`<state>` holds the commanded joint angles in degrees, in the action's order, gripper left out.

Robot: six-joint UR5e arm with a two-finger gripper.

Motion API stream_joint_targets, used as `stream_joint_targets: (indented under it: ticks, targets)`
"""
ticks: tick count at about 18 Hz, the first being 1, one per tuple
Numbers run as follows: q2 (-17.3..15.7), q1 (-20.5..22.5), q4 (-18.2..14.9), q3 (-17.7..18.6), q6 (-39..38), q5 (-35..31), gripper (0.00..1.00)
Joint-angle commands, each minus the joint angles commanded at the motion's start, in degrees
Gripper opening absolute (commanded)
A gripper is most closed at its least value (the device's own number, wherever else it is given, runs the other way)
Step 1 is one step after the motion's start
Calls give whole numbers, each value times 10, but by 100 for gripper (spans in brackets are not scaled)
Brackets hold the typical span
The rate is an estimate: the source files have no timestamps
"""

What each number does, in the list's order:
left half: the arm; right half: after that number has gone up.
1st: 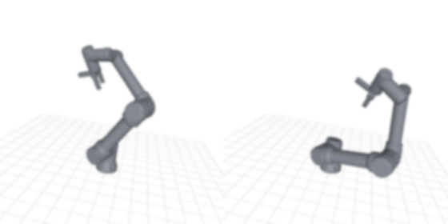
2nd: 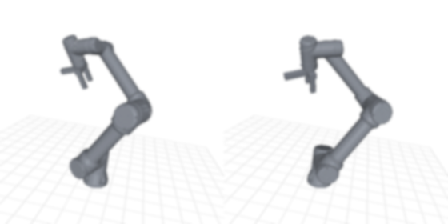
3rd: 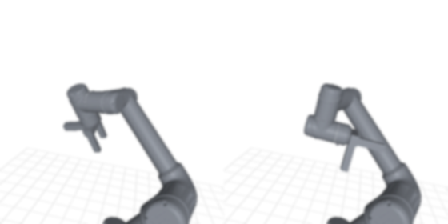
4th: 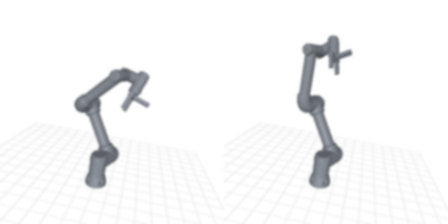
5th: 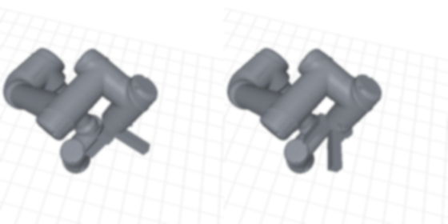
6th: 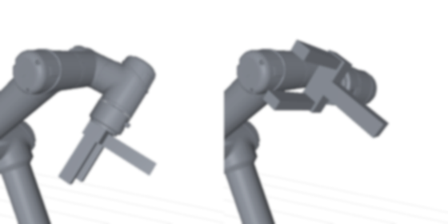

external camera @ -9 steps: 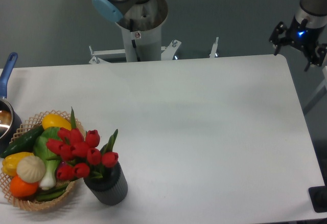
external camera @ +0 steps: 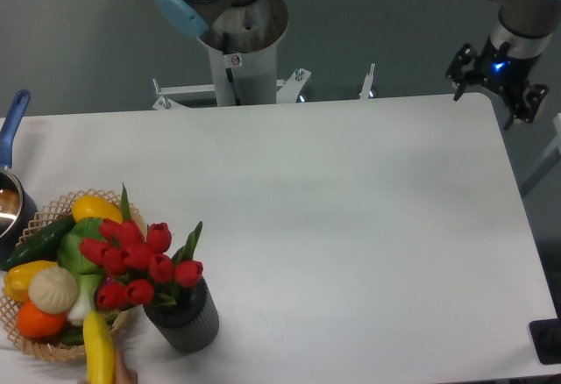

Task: Pick up the flowers from the vase
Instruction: 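Move the open gripper toward the red tulips in the grey vase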

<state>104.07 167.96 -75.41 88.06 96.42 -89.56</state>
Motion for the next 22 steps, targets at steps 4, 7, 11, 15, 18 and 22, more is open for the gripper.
stream_joint_targets:
  ticks: [4, 7, 11, 15, 18, 22]
  targets:
    - [-32, -2, -2, 26, -6, 53, 100]
    - [-76, -7, -2, 71, -74, 167, 100]
    - [-98, -40, -1, 94, -84, 237, 100]
    - [-105, -79, 0, 120, -84, 322, 100]
    - [-99, -105, 4, 125, -83, 382, 100]
    - [-78, -145, 14, 134, -84, 471, 100]
